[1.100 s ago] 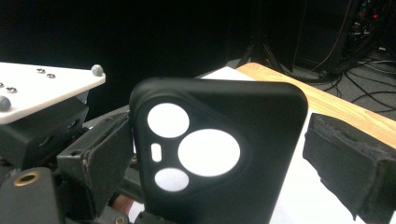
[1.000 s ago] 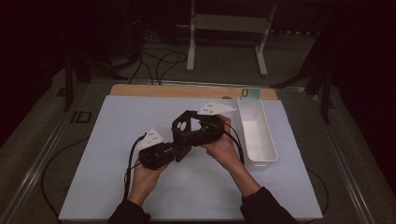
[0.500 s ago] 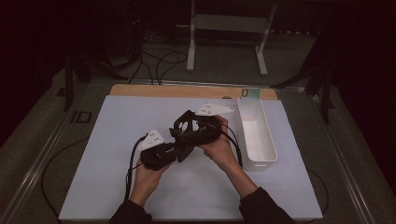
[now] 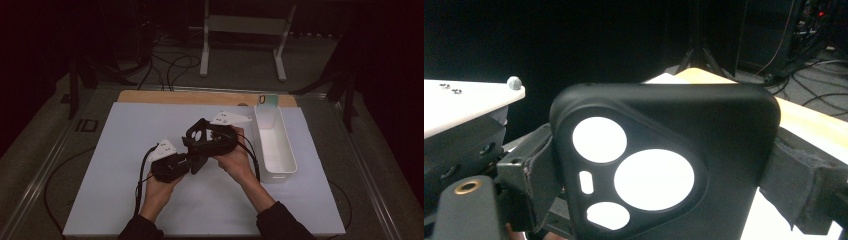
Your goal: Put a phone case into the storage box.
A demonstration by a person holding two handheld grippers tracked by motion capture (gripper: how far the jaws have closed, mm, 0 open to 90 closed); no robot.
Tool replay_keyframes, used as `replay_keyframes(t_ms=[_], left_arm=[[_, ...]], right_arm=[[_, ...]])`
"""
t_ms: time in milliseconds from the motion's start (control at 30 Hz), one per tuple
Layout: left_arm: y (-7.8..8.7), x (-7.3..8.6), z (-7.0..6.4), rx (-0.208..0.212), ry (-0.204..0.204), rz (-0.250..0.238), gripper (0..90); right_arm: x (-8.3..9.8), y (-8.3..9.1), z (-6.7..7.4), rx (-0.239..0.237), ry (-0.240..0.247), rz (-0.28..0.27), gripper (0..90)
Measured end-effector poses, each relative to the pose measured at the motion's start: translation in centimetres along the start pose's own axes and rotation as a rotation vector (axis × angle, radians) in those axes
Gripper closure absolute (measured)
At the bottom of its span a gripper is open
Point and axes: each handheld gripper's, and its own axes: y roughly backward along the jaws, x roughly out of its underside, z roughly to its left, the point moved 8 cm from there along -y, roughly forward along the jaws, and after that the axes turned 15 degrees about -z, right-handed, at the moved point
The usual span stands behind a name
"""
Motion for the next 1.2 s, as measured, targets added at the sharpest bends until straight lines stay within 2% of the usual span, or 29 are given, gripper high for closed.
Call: replay_keyframes(t_ms=[167,233,433,533,667,800,900,1133,1200], left_arm=[[0.1,0.0,0.0,0.002,-0.006,-0.001,79.2],[0.2,-0.1,0.0,0.003,-0.003,-0.009,75.2],[0.3,-0.2,0.3,-0.024,-0.005,-0.010,50.0],[0.4,0.0,0.5,-0.057,-0.021,0.001,34.6],[0.4,0.0,0.9,-0.098,-0.020,-0.003,16.7],[0.5,-0.1,1.2,-0.121,-0.015,-0.006,6.5],[0.6,0.0,1.3,-0.124,-0.028,-0.001,1.0],[1.0,-0.1,1.5,-0.135,-0.067,-0.009,0.0],[1.2,-0.1,1.8,-0.151,-0.077,-0.009,0.0]], right_arm=[[0.0,0.1,0.1,0.001,0.008,-0.003,14.3],[0.0,0.1,0.1,0.000,0.008,-0.003,14.3],[0.1,0.1,0.1,0.002,0.001,-0.003,14.3],[0.1,0.1,0.0,0.005,0.001,-0.002,14.3],[0.1,0.1,0.0,0.006,0.002,-0.003,14.3],[0.1,0.1,0.0,0.009,0.003,-0.004,14.3],[0.2,0.1,0.0,0.010,0.002,-0.003,14.3],[0.3,0.1,-0.1,0.013,0.005,0.002,14.3],[0.3,0.1,-0.1,0.016,0.003,0.001,14.3]])
